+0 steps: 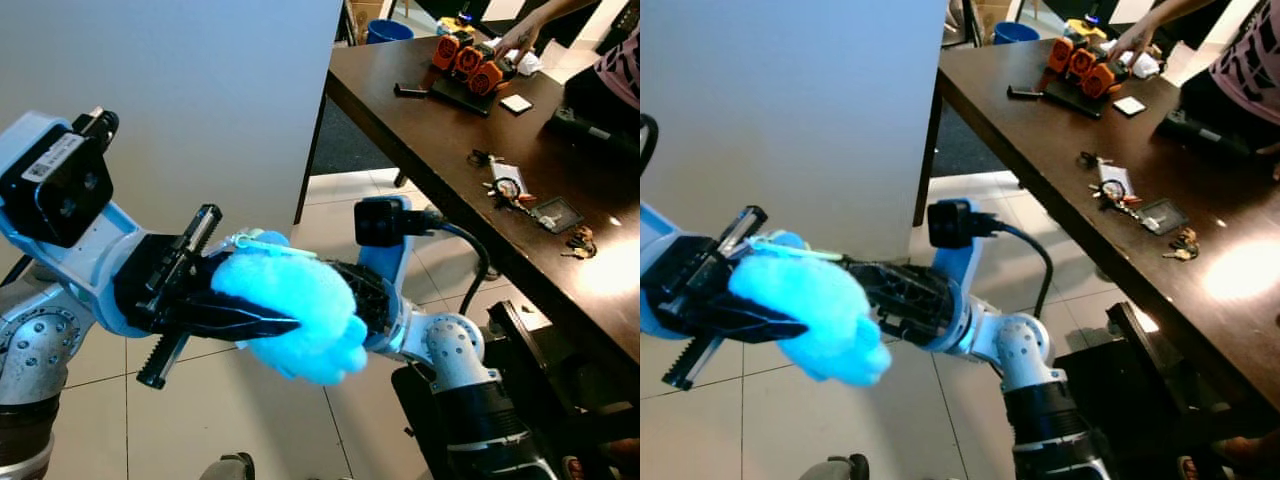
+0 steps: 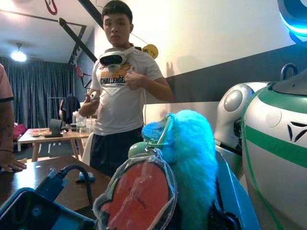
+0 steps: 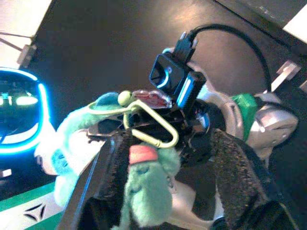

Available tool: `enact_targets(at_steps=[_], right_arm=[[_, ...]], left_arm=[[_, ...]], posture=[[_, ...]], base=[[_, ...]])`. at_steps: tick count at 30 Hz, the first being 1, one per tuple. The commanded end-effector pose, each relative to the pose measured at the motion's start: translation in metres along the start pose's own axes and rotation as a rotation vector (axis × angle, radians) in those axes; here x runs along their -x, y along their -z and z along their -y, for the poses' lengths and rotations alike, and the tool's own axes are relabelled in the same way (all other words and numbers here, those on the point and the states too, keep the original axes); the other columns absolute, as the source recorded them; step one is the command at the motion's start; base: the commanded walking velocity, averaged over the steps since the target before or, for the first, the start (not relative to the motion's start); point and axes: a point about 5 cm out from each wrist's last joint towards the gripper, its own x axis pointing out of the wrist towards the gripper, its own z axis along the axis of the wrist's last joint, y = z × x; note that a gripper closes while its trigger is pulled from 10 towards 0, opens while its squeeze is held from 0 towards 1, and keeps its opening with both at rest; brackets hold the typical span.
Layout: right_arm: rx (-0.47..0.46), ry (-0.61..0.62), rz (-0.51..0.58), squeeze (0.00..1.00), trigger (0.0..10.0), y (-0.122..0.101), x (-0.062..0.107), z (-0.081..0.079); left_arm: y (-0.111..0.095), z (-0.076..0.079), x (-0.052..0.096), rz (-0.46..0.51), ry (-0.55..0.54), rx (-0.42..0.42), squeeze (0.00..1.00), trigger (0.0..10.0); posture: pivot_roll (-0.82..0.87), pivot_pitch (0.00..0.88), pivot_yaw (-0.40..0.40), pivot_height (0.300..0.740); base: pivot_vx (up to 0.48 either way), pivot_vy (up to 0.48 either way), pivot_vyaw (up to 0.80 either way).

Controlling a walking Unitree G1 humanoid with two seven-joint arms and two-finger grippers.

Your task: Hang keys on a hook

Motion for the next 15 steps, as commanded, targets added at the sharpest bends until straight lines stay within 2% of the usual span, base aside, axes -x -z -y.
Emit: enact_targets(at_steps=[1, 2, 3, 15], right_arm=[[-0.023, -0.006, -0.023, 0.0, 4.4, 0.0029, -0.0001, 0.0005], [-0.027, -0.008, -0.026, 0.0, 4.4, 0.0034, -0.0001, 0.0006], [-0.03, -0.012, -0.027, 0.0, 3.7, 0.0034, -0.0007, 0.0008], [-0.025, -0.026, -0.012, 0.0, 3.4, 0.0012, -0.0023, 0.002]], left_arm=[[0.0008, 0.0024, -0.0046, 0.0, 0.032, 0.004, 0.0, 10.0], [0.0008, 0.0023, -0.0048, 0.0, 0.033, 0.003, 0.0, 10.0], [0.0004, 0.0023, -0.0049, 0.0, 0.034, 0.003, 0.0, 10.0], [-0.001, 0.0031, -0.0058, 0.002, 0.04, 0.0, 0.0, 10.0]], posture=[[0.21, 0.047, -0.056, 0.74], [0.21, 0.047, -0.056, 0.74], [0.22, 0.05, -0.056, 0.74], [0.22, 0.054, -0.052, 0.74]], base=[[0.0, 0.0, 0.0], [0.0, 0.0, 0.0], [0.0, 0.0, 0.0], [0.0, 0.0, 0.0]])
